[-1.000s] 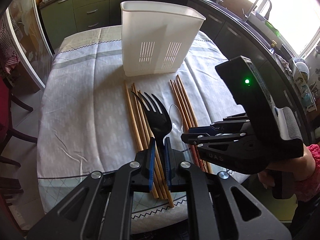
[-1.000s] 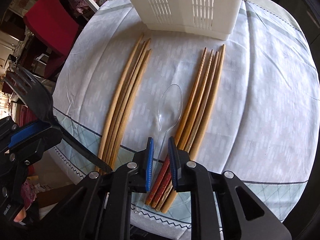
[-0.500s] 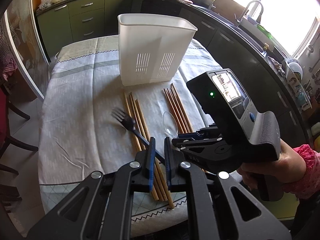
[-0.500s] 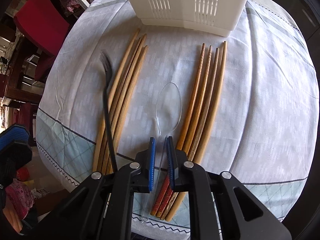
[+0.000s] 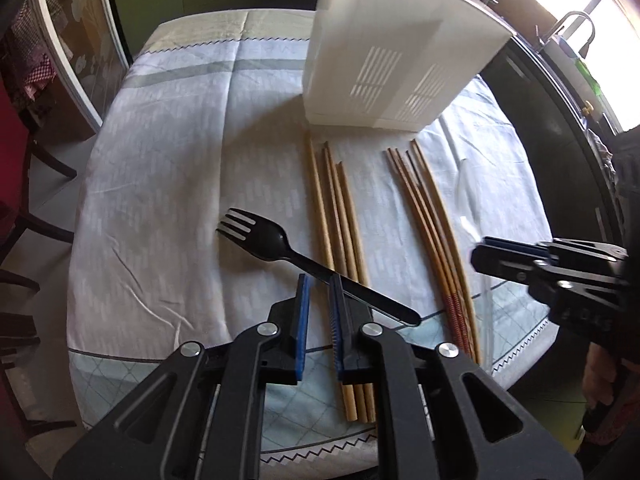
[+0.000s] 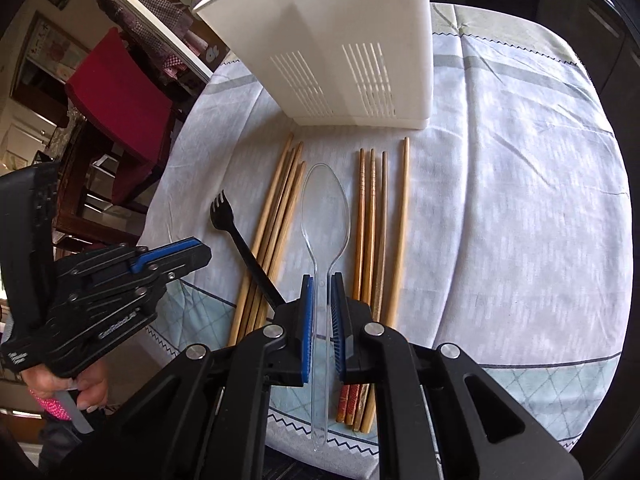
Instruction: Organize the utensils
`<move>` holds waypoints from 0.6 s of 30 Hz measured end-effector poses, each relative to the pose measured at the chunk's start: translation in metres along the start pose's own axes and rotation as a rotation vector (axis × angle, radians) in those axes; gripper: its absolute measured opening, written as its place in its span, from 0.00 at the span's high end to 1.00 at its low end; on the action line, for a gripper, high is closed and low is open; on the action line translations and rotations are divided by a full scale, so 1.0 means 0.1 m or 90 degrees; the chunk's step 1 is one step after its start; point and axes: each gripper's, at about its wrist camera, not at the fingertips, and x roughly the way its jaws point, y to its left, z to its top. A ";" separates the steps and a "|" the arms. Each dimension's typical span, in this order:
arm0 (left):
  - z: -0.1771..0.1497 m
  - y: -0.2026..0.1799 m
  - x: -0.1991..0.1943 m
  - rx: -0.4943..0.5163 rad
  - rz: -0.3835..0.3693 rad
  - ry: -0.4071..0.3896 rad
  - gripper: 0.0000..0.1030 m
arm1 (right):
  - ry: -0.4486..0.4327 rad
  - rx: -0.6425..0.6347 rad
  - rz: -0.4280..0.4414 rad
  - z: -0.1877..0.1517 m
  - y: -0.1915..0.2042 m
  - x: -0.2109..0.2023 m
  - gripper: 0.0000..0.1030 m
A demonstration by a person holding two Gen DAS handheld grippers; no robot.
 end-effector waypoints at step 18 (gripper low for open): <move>0.12 0.23 0.33 -0.277 -0.010 0.045 0.71 | -0.002 -0.004 0.058 -0.10 -0.33 -0.09 0.91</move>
